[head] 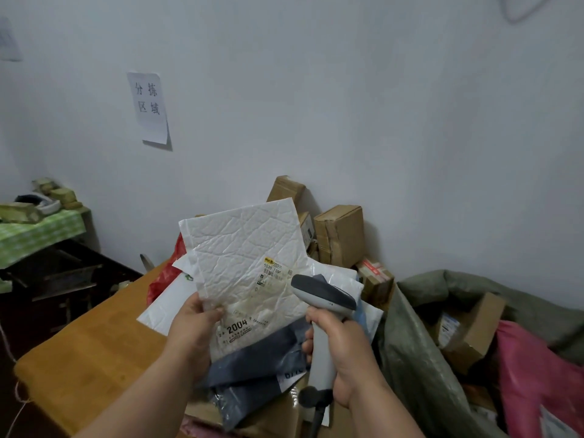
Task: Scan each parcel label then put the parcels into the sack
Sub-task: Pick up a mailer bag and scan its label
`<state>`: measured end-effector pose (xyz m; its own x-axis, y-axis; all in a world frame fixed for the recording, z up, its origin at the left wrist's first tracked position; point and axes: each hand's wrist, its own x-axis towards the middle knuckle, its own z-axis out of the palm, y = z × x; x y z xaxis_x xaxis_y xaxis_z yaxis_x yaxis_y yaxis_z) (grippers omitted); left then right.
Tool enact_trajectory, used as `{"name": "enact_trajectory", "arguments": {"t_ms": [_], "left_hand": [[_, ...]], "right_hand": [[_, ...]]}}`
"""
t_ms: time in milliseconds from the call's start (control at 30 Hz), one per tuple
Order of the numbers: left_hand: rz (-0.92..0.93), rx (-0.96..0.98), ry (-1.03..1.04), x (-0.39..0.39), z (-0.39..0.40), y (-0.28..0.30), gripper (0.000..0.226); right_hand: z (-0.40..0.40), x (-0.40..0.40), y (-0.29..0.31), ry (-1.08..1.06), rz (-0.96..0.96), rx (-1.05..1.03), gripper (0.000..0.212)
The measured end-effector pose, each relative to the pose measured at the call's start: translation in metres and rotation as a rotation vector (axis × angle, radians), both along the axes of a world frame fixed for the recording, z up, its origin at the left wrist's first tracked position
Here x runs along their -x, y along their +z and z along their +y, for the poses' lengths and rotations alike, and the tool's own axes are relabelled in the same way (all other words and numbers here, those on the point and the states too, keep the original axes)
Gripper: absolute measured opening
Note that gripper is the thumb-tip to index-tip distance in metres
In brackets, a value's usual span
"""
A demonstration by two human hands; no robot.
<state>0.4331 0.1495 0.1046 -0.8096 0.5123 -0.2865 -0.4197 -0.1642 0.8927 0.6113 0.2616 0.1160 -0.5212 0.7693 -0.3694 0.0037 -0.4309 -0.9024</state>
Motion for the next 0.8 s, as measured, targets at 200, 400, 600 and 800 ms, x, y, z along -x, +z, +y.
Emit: {"name": "enact_trajectory", "arguments": {"t_ms": [200,400,600,800], "left_hand": [[0.139,0.006,-0.096,0.001,0.010,0.023,0.022],[0.216,-0.082,-0.245,-0.024,0.050,0.026,0.029],[0.337,-0.089,-0.344,-0.076,0.101,0.040,0.030],[0.565,-0.081,-0.366,-0.148,0.158,0.051,0.026]], "right_hand": [[-0.011,-0.008,0.007,-0.125,0.009,-0.034,0.022],[-0.015,-0.053,0.003,-0.329,0.038,-0.059,0.021],[0.001,-0.106,0.005,-0.531,0.052,-0.106,0.022],[0.041,-0.165,0.004,-0.628,0.026,-0.099,0.020]]}}
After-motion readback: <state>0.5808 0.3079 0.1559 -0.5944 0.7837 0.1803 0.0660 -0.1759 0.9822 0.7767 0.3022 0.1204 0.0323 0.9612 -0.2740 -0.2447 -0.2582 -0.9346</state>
